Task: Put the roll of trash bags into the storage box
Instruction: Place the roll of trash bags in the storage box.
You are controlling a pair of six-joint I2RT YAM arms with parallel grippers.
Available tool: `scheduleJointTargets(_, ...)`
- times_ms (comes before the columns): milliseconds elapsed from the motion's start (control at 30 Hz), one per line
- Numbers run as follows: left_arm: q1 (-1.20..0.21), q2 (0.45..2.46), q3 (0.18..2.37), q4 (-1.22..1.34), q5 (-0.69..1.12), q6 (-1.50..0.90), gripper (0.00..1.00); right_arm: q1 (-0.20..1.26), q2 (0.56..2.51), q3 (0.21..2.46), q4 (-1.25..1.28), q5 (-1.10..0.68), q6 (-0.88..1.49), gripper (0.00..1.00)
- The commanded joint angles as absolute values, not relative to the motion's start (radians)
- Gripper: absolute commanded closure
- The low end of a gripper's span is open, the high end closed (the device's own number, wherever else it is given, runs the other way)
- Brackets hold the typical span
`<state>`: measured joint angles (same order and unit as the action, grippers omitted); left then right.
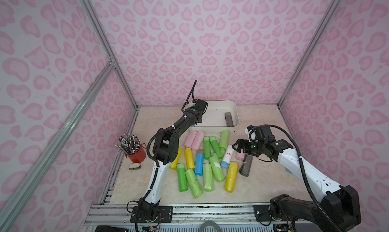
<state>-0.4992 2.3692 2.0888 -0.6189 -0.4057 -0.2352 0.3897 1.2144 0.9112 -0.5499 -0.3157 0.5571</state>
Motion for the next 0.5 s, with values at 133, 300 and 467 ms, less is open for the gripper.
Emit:
scheduleJointTargets(133,-0.512,2.281,2.044,-0.558,-0.405,-0.240,0.23,0.390,1.192,0.910,-0.582,-0.275,0.576,0.09)
scheduleJointTargets(300,-0.518,2.162,1.958,-0.481,-0.375,-0.258,0.09,0.388,1.189,0.900,-0.609,-0.263,0.578,0.09)
scheduleJointTargets(467,-0.553,2.069,1.916,-0.482,-0.425,-0.258,0.00,0.388,1.169,0.885,-0.618,-0.239,0.596,0.09)
